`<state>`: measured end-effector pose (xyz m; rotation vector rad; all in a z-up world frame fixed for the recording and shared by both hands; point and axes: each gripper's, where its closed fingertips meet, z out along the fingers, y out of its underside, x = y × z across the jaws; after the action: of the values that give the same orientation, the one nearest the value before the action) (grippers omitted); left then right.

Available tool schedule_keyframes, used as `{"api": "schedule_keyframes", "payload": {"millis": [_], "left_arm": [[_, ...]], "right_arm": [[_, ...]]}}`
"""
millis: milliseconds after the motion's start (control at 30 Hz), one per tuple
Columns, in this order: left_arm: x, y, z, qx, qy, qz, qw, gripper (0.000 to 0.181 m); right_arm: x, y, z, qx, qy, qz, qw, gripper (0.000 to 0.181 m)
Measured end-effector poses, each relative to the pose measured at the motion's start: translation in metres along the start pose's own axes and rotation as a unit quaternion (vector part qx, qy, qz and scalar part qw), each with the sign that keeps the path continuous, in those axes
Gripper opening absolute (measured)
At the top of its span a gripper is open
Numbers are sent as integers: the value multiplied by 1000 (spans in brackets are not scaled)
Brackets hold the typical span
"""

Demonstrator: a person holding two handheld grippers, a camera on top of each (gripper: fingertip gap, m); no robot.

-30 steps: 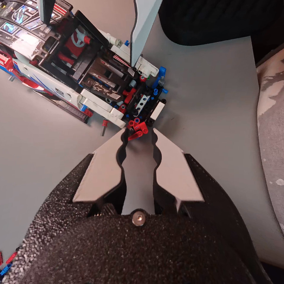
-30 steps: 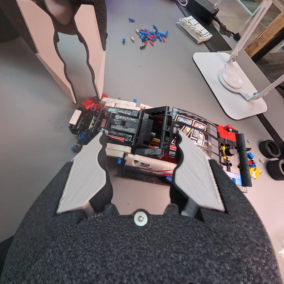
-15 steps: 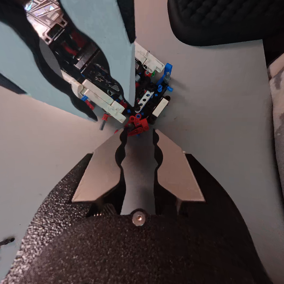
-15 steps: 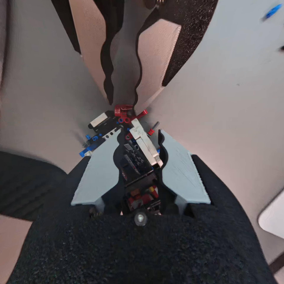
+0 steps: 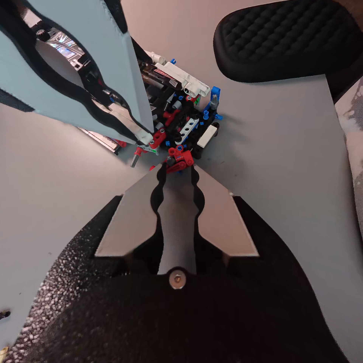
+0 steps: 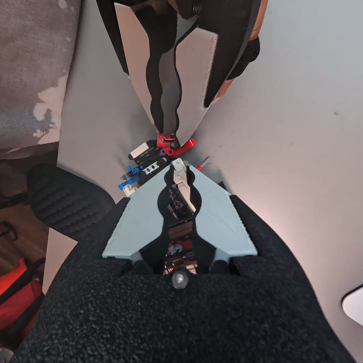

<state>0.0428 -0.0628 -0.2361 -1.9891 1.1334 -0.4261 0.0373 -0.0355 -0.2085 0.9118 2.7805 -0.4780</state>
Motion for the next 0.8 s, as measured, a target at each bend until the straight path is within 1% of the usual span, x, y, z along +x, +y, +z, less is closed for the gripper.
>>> {"api": "schedule_keyframes", "payload": {"millis": [100, 133, 200, 267, 333, 400, 467, 567, 633, 667, 700, 733, 767, 800], "left_arm": [[-4, 10, 3, -28, -12, 5, 1000, 21], [-3, 11, 4, -22, -10, 3, 1000, 18], [-2, 10, 4, -13, -4, -8, 1000, 20], [-2, 10, 3, -10, -5, -10, 1000, 23], [1, 9, 3, -5, 1, -13, 1000, 26], [3, 9, 1, -4, 7, -17, 1000, 33], [4, 8, 1, -1, 12, -19, 1000, 36], [4, 7, 3, 1, 11, -14, 1000, 37], [4, 6, 5, 2, 10, -9, 1000, 37], [4, 5, 6, 2, 11, -8, 1000, 37], [4, 5, 7, 2, 11, -8, 1000, 36], [4, 4, 8, 1, 9, -9, 1000, 36], [2, 4, 8, 0, 4, -8, 1000, 33], [2, 5, 8, -1, -1, -8, 1000, 32]], "right_arm": [[6, 0, 9, -5, 27, 5, 1000, 12], [5, 0, 14, -5, 27, 2, 1000, 12], [6, -2, 16, 11, 41, 4, 999, 12], [12, -4, 7, 39, 81, 16, 996, 22], [9, -5, -10, 75, 123, 33, 989, 30], [4, 1, -24, 94, 193, 42, 976, 43], [-10, 12, -27, 105, 256, 56, 959, 49], [-24, 39, -16, 98, 356, 69, 927, 52], [-24, 45, -11, 122, 414, 83, 898, 50], [-24, 43, -10, 143, 429, 91, 887, 46], [-25, 41, -6, 153, 434, 97, 883, 46], [-23, 43, -1, 147, 441, 99, 880, 45], [-22, 40, -2, 155, 453, 93, 873, 42], [-19, 45, -3, 143, 468, 95, 867, 44]]}}
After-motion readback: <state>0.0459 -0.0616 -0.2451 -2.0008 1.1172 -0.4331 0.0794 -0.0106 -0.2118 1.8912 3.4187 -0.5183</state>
